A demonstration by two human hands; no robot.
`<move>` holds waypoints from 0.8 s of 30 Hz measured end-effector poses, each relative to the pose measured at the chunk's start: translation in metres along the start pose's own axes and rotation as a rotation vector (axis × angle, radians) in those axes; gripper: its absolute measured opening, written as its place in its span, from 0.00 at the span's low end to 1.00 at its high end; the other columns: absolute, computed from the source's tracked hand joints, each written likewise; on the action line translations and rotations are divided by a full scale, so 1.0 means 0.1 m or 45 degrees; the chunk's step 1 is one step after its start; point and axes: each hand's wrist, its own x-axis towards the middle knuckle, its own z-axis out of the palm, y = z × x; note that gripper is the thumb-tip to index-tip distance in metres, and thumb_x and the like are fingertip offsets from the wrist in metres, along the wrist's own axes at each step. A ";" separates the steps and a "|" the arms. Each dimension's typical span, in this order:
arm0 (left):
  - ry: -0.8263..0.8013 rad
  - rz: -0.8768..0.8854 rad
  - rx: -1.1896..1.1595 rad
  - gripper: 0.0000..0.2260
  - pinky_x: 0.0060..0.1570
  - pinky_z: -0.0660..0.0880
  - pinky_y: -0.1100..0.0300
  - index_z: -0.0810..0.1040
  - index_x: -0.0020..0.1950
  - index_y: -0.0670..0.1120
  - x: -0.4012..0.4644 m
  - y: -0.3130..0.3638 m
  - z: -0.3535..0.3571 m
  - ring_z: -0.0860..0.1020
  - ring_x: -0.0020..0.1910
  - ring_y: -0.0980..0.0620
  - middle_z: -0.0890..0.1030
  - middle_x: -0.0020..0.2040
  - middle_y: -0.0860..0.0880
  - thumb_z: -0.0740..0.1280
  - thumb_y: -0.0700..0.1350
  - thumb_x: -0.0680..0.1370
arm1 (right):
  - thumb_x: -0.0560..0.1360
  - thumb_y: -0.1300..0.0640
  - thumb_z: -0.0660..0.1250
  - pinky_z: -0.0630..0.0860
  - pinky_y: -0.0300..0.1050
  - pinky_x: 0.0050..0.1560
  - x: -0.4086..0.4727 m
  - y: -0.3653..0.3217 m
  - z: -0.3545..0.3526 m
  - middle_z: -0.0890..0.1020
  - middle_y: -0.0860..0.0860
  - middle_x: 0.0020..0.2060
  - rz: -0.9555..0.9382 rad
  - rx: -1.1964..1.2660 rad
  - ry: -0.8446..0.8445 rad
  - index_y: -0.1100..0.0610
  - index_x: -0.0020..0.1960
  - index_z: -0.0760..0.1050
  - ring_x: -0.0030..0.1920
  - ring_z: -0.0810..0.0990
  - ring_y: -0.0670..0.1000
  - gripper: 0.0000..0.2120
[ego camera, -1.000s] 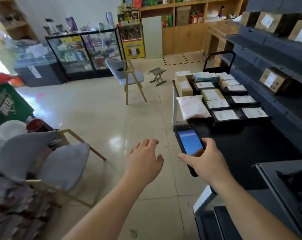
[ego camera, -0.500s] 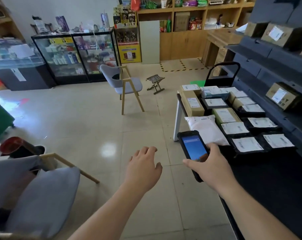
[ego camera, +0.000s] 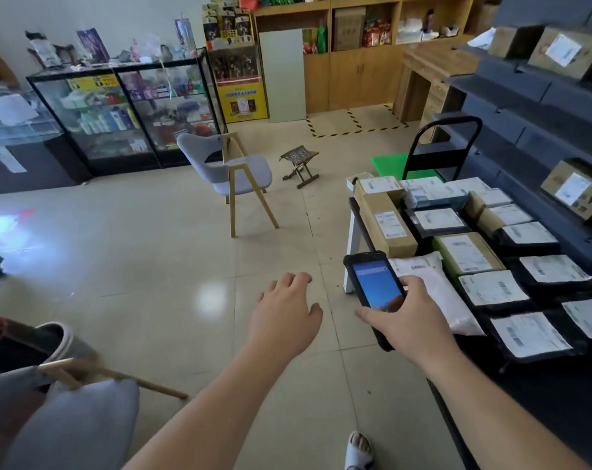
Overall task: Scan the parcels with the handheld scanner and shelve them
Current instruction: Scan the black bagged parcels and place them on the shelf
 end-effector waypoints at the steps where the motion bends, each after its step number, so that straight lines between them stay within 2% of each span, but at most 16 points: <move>1: 0.009 -0.006 0.003 0.22 0.71 0.67 0.52 0.66 0.77 0.54 0.16 0.04 -0.04 0.70 0.72 0.49 0.72 0.74 0.54 0.63 0.54 0.83 | 0.69 0.43 0.81 0.76 0.46 0.47 0.16 -0.02 -0.04 0.77 0.46 0.47 -0.002 0.007 -0.006 0.54 0.76 0.64 0.46 0.76 0.44 0.44; 6: 0.019 -0.027 -0.016 0.22 0.72 0.67 0.52 0.66 0.78 0.54 0.91 0.28 -0.14 0.70 0.73 0.49 0.72 0.75 0.53 0.62 0.54 0.83 | 0.68 0.43 0.82 0.80 0.51 0.53 0.86 -0.08 -0.28 0.78 0.48 0.49 0.016 0.071 0.001 0.52 0.75 0.64 0.49 0.79 0.47 0.43; 11: -0.069 -0.002 -0.067 0.23 0.71 0.70 0.51 0.67 0.78 0.55 1.47 0.58 0.05 0.71 0.73 0.49 0.71 0.75 0.54 0.63 0.56 0.83 | 0.67 0.42 0.82 0.81 0.54 0.51 1.39 0.02 -0.44 0.79 0.48 0.48 0.084 0.084 0.047 0.51 0.71 0.66 0.48 0.80 0.49 0.41; 16: -0.171 0.126 -0.051 0.24 0.70 0.71 0.50 0.66 0.78 0.56 2.11 0.88 0.29 0.71 0.73 0.49 0.71 0.75 0.54 0.63 0.56 0.83 | 0.68 0.41 0.81 0.76 0.46 0.44 1.76 0.20 -0.60 0.78 0.48 0.48 0.188 0.103 0.154 0.51 0.73 0.64 0.47 0.79 0.46 0.41; 20: -0.273 0.300 -0.038 0.24 0.69 0.72 0.50 0.66 0.78 0.56 2.65 1.17 0.50 0.71 0.73 0.49 0.72 0.74 0.53 0.63 0.55 0.82 | 0.67 0.40 0.82 0.79 0.48 0.46 2.00 0.37 -0.73 0.78 0.48 0.49 0.335 0.141 0.299 0.49 0.71 0.65 0.47 0.80 0.47 0.41; 24: -0.422 0.509 -0.017 0.24 0.71 0.70 0.50 0.66 0.79 0.56 3.05 1.54 0.71 0.69 0.75 0.49 0.71 0.76 0.54 0.62 0.54 0.82 | 0.67 0.40 0.82 0.82 0.51 0.48 2.07 0.47 -0.87 0.78 0.48 0.49 0.498 0.192 0.470 0.44 0.64 0.62 0.47 0.81 0.47 0.36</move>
